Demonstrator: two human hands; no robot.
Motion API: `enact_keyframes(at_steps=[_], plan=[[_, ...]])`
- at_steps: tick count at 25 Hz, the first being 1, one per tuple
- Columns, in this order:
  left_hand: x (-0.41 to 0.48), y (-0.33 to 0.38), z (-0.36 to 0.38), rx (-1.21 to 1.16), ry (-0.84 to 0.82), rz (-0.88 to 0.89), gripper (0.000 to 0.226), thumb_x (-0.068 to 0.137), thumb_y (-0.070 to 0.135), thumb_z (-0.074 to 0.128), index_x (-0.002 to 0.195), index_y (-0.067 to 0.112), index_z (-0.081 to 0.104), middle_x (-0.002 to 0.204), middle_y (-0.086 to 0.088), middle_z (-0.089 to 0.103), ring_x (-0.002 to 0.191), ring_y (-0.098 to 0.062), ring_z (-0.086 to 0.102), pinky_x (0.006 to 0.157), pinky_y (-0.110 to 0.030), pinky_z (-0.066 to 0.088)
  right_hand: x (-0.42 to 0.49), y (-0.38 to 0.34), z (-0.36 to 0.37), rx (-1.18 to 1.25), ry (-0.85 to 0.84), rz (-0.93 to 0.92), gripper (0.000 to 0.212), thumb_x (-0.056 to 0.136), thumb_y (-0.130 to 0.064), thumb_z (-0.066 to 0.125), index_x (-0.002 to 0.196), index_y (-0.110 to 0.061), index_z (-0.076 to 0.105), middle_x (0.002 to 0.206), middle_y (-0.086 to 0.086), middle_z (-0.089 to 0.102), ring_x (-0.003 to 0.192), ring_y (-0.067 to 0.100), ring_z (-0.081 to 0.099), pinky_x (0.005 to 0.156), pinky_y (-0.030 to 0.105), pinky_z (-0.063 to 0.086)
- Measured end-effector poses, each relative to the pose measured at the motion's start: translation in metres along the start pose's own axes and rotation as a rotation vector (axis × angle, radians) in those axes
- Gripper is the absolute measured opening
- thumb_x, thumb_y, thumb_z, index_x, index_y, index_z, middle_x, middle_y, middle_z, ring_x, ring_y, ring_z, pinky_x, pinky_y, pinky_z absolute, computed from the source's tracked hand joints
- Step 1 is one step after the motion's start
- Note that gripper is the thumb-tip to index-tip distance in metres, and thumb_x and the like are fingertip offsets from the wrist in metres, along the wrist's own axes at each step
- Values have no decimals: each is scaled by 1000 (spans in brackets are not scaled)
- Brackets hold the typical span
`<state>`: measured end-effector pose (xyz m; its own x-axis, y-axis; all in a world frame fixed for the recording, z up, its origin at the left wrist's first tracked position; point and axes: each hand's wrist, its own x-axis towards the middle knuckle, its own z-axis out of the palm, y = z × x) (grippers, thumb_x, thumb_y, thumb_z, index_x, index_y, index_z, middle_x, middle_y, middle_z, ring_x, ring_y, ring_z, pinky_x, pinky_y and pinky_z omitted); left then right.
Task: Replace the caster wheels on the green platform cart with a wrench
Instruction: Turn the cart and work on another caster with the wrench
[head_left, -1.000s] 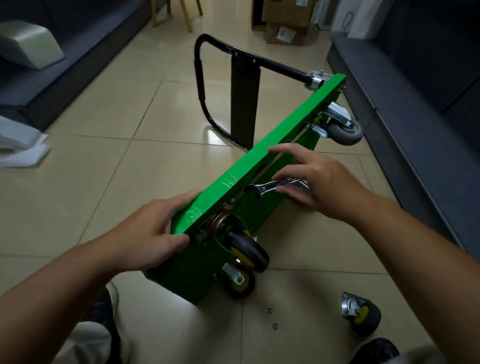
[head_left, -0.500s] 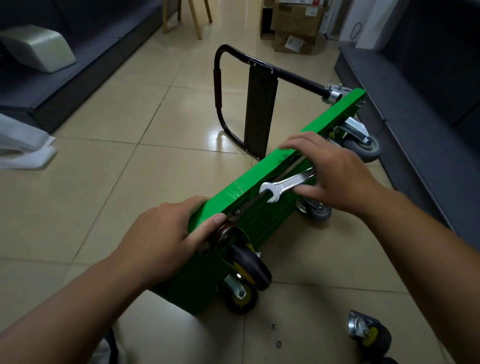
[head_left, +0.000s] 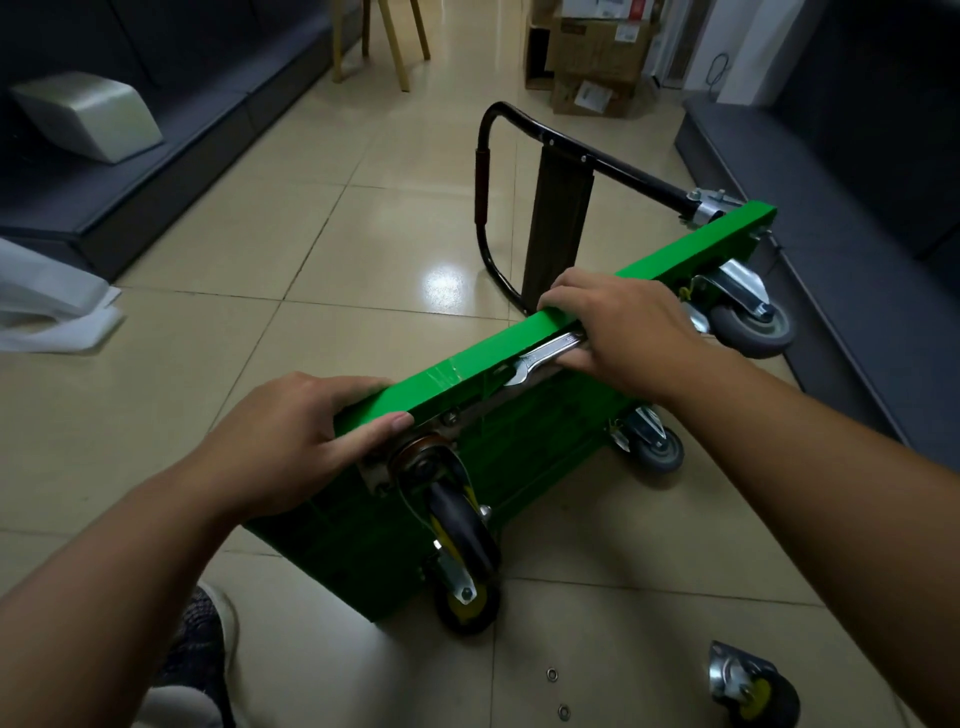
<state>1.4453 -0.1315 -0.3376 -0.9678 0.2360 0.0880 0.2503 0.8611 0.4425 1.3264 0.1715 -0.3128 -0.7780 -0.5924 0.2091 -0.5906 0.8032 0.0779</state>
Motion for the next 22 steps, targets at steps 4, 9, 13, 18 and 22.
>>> enact_keyframes(at_steps=[4, 9, 13, 18, 22], plan=[[6, -5, -5, -19, -15, -12, 70, 80, 86, 38, 128, 44, 65, 99, 17, 76, 75, -1, 67, 63, -33, 57, -14, -1, 0, -15, 16, 27, 43, 81, -49, 75, 116, -27, 62, 112, -9, 59, 92, 22, 62, 66, 32, 41], [15, -8, -14, -22, -45, -2, 76, 74, 93, 37, 124, 45, 67, 93, 20, 75, 72, 5, 66, 59, -24, 55, -40, -1, 0, 8, 68, 100, 39, 78, -45, 78, 109, -27, 63, 105, -9, 60, 87, 22, 61, 62, 30, 35], [21, -8, -16, -5, -45, -5, 78, 72, 90, 38, 125, 42, 68, 95, 19, 75, 68, 6, 64, 54, -17, 49, -49, -3, 9, 94, 114, 169, 42, 72, -35, 85, 108, -24, 66, 104, -8, 62, 92, 21, 61, 65, 29, 36], [24, -13, -12, 92, -31, 7, 81, 75, 89, 32, 132, 42, 63, 114, 11, 74, 85, -10, 66, 69, -34, 58, -47, -7, 12, 91, 142, 204, 41, 72, -31, 84, 108, -20, 68, 102, -4, 63, 92, 23, 60, 65, 29, 35], [24, -13, -13, 124, -27, 1, 79, 78, 90, 28, 134, 45, 59, 111, 11, 75, 83, -12, 65, 66, -34, 57, -48, -11, 10, 83, 154, 222, 41, 72, -29, 83, 109, -19, 68, 102, -4, 62, 90, 22, 58, 64, 30, 39]])
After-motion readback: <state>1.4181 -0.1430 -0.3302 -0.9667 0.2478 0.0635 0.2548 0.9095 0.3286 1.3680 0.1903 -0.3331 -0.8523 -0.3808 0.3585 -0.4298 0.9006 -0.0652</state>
